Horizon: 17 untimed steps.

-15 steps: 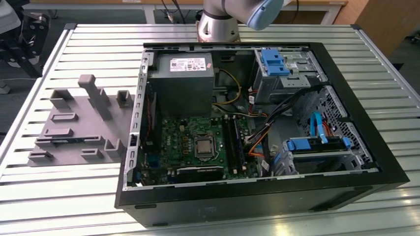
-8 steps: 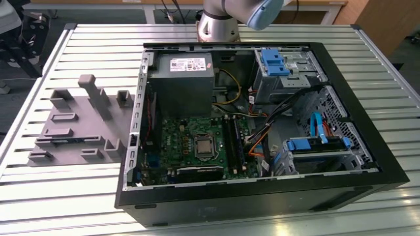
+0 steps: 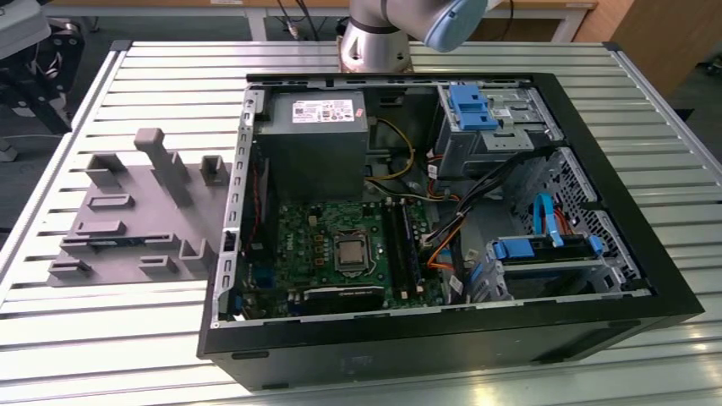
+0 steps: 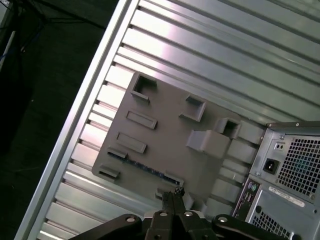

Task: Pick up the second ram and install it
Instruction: 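Pick up the second ram and move it above second insertion slot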

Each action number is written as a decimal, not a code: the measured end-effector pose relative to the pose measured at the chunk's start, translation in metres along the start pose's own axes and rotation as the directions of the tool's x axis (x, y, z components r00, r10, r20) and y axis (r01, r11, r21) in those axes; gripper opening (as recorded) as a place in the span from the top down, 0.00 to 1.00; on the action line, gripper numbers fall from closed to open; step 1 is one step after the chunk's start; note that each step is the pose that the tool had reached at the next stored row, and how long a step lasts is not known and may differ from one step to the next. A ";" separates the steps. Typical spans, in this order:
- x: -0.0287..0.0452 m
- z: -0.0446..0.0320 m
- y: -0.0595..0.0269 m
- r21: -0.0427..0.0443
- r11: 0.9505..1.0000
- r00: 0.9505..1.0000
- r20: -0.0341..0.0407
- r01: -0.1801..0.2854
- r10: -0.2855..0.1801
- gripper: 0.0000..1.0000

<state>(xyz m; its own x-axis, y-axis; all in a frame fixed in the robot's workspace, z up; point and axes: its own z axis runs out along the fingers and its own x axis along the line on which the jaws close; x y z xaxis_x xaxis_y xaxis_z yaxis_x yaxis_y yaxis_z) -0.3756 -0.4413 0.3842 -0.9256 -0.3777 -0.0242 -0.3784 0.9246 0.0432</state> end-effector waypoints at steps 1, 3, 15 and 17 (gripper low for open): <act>0.0001 0.0000 0.0000 0.000 1.000 1.000 -0.001 0.016 -0.016 0.89; 0.0003 0.0001 0.0001 -0.001 0.999 0.999 -0.002 0.047 -0.047 0.89; 0.0009 0.0004 0.0003 -0.001 0.976 0.976 -0.012 0.218 -0.218 0.89; 0.0010 0.0006 0.0003 0.001 0.971 0.971 -0.015 0.240 -0.240 0.89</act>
<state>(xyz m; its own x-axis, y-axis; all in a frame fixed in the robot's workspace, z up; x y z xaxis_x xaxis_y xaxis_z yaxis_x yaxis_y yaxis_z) -0.3766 -0.4413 0.3836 -0.8075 -0.5896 -0.0186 -0.5898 0.8068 0.0347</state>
